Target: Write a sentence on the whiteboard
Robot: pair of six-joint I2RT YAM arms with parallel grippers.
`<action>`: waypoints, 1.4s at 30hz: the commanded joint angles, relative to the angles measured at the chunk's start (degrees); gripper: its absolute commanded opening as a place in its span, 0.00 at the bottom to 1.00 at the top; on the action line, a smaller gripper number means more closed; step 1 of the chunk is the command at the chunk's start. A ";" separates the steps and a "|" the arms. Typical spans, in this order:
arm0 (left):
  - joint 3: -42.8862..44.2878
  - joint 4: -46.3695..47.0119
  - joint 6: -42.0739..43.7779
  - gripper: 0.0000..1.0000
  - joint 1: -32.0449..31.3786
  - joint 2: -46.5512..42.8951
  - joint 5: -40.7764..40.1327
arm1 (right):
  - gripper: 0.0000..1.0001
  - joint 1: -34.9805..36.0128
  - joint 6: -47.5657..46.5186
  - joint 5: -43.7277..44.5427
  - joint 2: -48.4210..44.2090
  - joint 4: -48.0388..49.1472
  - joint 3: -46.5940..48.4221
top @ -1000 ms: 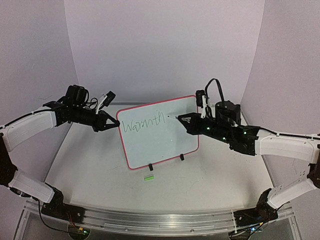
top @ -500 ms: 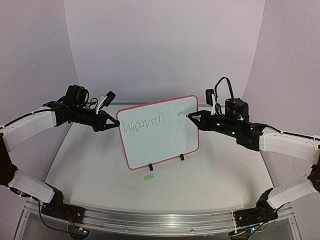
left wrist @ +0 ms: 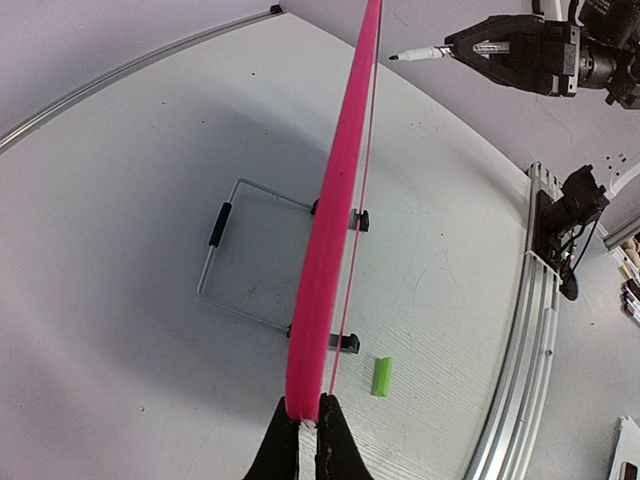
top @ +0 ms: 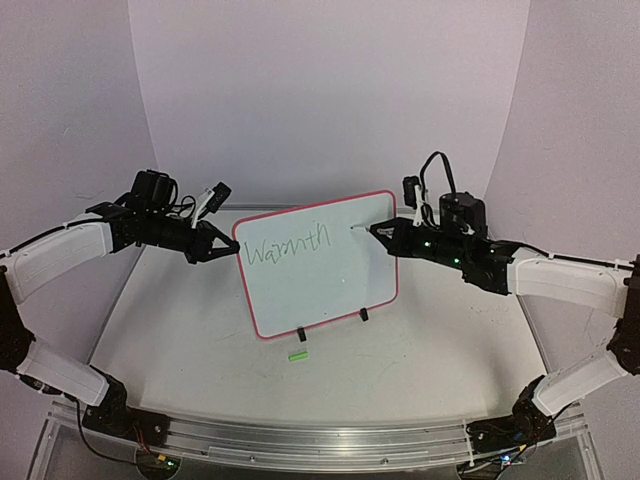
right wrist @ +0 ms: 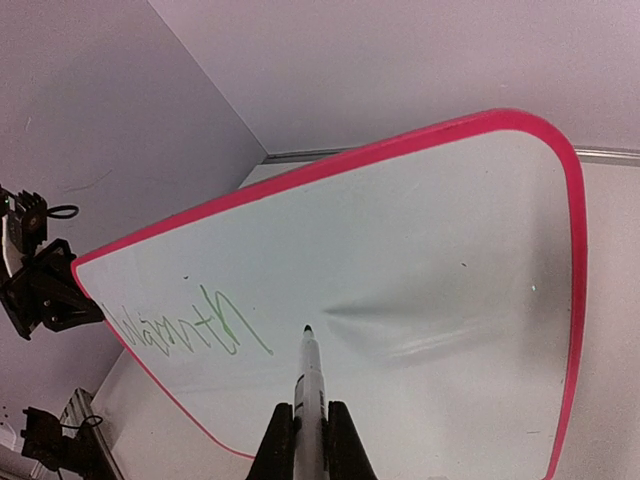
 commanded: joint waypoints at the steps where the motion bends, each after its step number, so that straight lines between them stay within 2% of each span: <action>1: 0.89 -3.98 1.98 0.00 -1.28 2.21 -2.13 | 0.00 -0.64 -0.37 1.51 1.94 2.21 3.34; 7: 0.93 -4.01 2.08 0.00 -1.37 2.42 -2.22 | 0.00 -0.73 -0.23 2.58 3.10 2.63 3.61; 22: 0.99 -4.00 1.98 0.00 -1.41 2.70 -2.05 | 0.00 -0.73 2.92 3.01 1.99 3.29 -2.78; 35: 1.04 -4.00 1.97 0.00 -1.40 2.44 -2.05 | 0.00 -0.73 1.07 -0.80 -3.48 4.76 -2.96; 42: 0.90 -4.00 1.99 0.00 -1.45 2.55 -2.05 | 0.00 -0.73 -0.24 -1.32 -0.91 4.76 0.66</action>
